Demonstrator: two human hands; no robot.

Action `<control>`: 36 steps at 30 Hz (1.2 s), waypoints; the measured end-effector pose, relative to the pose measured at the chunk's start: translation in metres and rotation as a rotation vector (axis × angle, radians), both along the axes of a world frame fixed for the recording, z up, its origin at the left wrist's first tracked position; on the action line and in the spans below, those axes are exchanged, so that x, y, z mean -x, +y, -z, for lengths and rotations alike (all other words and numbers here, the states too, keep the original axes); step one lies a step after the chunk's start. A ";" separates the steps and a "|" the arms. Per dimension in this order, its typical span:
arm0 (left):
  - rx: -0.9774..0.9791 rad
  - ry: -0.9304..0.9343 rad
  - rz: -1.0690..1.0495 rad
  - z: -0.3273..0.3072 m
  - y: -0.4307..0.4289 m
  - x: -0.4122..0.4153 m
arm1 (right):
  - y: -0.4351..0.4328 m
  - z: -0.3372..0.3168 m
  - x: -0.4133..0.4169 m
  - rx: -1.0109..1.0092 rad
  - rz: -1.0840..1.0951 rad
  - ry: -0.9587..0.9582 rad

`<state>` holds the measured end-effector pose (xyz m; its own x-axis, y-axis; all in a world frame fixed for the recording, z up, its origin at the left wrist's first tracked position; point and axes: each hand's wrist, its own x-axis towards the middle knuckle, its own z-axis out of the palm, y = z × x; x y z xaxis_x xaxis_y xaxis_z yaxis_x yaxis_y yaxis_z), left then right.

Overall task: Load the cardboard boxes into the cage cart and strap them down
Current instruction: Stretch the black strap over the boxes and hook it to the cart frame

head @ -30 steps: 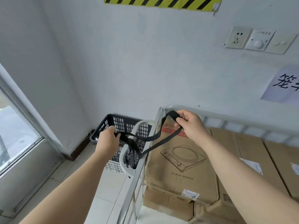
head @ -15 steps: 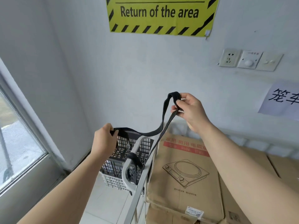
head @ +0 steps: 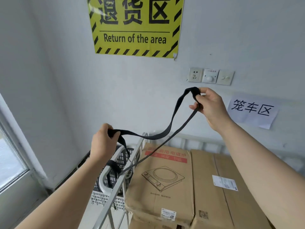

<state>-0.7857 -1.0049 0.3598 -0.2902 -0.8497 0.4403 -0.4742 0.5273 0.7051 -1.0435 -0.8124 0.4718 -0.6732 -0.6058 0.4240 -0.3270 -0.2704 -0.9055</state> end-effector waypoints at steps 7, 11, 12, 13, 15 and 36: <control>-0.051 0.073 0.150 -0.006 0.067 0.056 | 0.100 0.018 0.053 -0.149 0.219 0.120; -0.122 0.064 0.251 0.001 0.096 0.091 | 0.162 0.027 0.080 -0.225 0.398 0.163; -0.154 0.071 0.278 0.005 0.102 0.099 | 0.177 0.031 0.086 -0.246 0.435 0.161; -0.188 0.077 0.306 0.008 0.108 0.107 | 0.192 0.035 0.092 -0.268 0.468 0.151; -0.248 0.067 0.361 0.016 0.120 0.123 | 0.218 0.044 0.101 -0.303 0.519 0.115; -0.597 -0.189 0.811 0.076 0.107 0.186 | 0.132 0.188 0.088 -0.781 0.112 0.090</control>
<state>-0.9721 -0.8980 0.2842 -0.8957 -0.4325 -0.1033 -0.2621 0.3259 0.9083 -1.1315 -0.6802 0.2835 -0.7310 -0.6812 -0.0399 -0.3960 0.4711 -0.7882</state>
